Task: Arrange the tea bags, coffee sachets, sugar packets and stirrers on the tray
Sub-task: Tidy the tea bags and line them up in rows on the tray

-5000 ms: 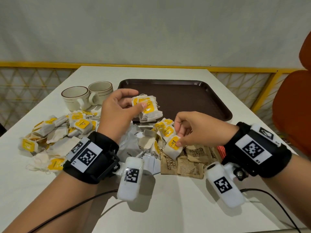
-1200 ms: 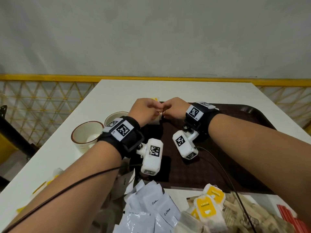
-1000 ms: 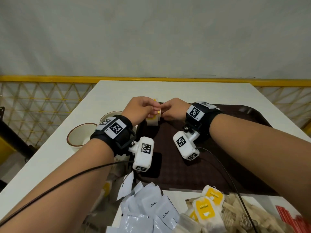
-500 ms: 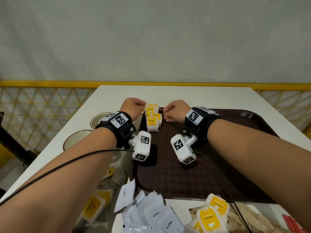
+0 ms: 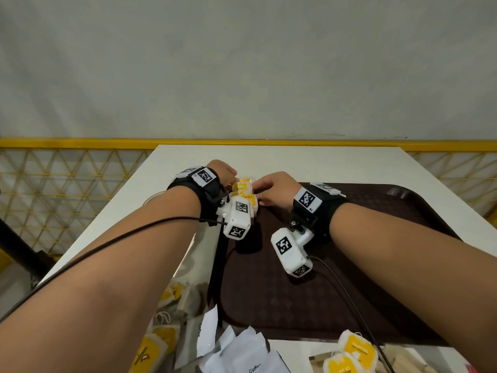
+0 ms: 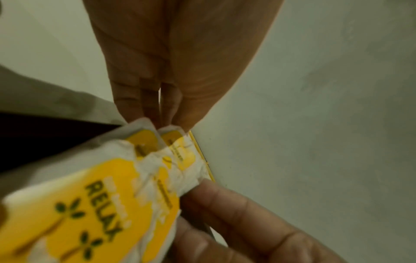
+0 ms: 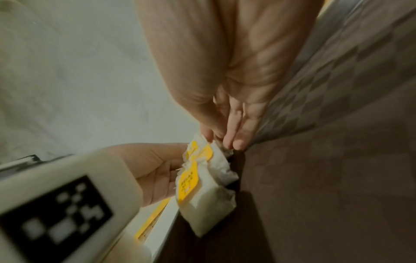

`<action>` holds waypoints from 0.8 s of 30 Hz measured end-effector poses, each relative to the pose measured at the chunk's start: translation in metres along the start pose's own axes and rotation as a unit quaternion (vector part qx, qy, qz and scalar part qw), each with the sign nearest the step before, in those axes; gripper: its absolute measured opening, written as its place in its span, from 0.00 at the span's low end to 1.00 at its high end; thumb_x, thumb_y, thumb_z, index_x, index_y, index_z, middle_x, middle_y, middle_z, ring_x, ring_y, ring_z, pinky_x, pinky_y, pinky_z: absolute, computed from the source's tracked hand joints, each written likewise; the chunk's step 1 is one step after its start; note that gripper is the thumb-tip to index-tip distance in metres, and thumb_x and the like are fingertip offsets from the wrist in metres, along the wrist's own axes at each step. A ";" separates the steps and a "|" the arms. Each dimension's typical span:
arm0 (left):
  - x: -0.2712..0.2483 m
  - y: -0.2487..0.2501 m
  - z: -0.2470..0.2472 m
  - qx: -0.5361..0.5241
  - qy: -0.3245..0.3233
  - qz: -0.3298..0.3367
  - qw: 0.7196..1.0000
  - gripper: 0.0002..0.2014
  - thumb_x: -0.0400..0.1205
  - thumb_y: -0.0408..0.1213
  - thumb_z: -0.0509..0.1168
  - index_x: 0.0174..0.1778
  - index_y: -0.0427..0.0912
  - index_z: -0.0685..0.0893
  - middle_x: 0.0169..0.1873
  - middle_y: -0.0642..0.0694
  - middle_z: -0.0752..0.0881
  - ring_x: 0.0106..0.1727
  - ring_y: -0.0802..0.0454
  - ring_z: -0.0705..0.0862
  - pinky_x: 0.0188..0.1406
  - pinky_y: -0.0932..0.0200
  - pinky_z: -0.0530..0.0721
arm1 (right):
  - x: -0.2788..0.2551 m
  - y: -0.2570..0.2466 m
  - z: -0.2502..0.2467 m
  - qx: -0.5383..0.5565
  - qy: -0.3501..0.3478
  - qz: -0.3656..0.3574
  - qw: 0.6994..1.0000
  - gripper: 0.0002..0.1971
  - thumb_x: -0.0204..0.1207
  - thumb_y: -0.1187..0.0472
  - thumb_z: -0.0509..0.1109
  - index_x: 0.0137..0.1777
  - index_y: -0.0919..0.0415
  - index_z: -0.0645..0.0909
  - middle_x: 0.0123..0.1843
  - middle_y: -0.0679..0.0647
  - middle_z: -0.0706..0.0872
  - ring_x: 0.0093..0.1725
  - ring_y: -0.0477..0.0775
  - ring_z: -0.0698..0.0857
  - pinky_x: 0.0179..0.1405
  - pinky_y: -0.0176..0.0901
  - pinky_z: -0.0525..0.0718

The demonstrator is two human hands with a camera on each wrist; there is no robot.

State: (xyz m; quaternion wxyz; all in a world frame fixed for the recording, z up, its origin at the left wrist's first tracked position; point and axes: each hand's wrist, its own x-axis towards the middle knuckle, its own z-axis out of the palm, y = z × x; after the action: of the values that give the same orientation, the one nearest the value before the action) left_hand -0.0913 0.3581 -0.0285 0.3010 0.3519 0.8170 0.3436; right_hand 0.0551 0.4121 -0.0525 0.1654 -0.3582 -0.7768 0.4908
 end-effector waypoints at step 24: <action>0.012 0.002 0.000 -0.001 0.008 0.033 0.999 0.13 0.81 0.28 0.63 0.60 0.30 0.83 0.54 0.34 0.87 0.40 0.47 0.82 0.50 0.51 0.84 | 0.011 0.003 -0.001 -0.001 0.010 0.029 1.000 0.14 0.77 0.79 0.64 0.57 0.70 0.85 0.48 0.62 0.86 0.43 0.52 0.85 0.38 0.34 0.86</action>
State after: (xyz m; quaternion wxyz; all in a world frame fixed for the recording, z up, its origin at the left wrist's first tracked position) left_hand -0.0978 0.3686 -0.0297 0.2833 0.3751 0.8071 0.3573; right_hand 0.0495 0.4217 -0.0557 0.1582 -0.3856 -0.7649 0.4912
